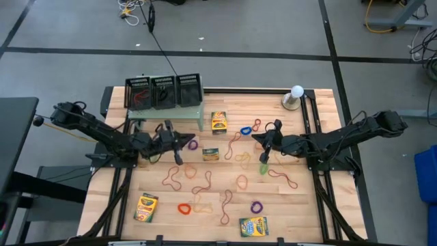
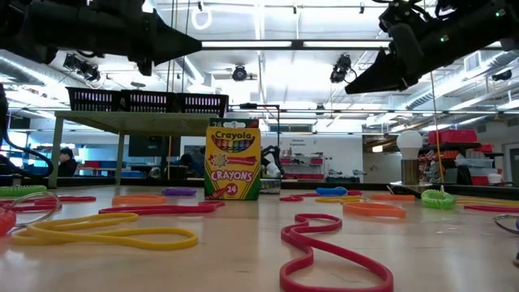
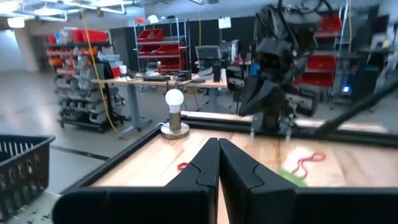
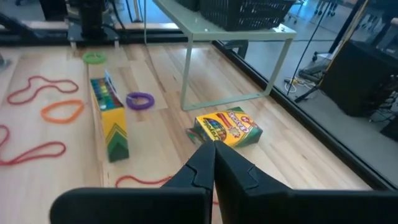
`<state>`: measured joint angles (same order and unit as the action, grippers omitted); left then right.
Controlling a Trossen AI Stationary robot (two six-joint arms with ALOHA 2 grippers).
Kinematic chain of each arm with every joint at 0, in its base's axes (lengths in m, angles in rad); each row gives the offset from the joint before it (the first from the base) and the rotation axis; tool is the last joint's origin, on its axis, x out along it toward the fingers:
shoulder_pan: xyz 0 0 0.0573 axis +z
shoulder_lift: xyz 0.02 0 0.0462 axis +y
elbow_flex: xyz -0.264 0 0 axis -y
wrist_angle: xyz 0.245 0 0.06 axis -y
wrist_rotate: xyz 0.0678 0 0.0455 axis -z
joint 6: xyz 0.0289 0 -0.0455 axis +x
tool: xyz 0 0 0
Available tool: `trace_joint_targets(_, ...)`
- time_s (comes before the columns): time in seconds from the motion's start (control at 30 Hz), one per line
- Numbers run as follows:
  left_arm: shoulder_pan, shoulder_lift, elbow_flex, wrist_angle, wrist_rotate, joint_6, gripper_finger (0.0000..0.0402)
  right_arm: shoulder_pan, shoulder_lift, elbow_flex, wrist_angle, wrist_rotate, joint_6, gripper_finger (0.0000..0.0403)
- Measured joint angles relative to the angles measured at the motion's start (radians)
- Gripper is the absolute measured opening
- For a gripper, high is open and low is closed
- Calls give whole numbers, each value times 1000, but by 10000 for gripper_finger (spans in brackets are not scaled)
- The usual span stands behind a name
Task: Pick & Place Office Desk Supplies
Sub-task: Put the crayon box into the right black bin on the shelf
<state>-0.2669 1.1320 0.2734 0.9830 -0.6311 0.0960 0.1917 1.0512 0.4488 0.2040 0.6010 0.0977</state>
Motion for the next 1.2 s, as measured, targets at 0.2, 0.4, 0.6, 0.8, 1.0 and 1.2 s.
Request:
trace_joint_targets(0.2,2,14,63,-25,144,-78,10,0,0,0,17,0,7,11)
trace_joint_targets(0.4,6,31,230,-365,126,-144,9,0,0,0,-5,0,53,11)
trace_joint_targets(0.6,5,104,397,-575,143,-139,6,7,0,0,-25,2,112,11)
trace_joint_targets(0.8,5,205,542,-783,131,-201,42,8,1,0,-26,2,78,11)
trace_joint_targets(1.0,5,305,660,-906,164,-232,67,8,0,0,-35,2,70,11)
trace_joint_targets(1.2,8,332,766,-1011,195,-201,50,7,1,0,-45,2,44,11)
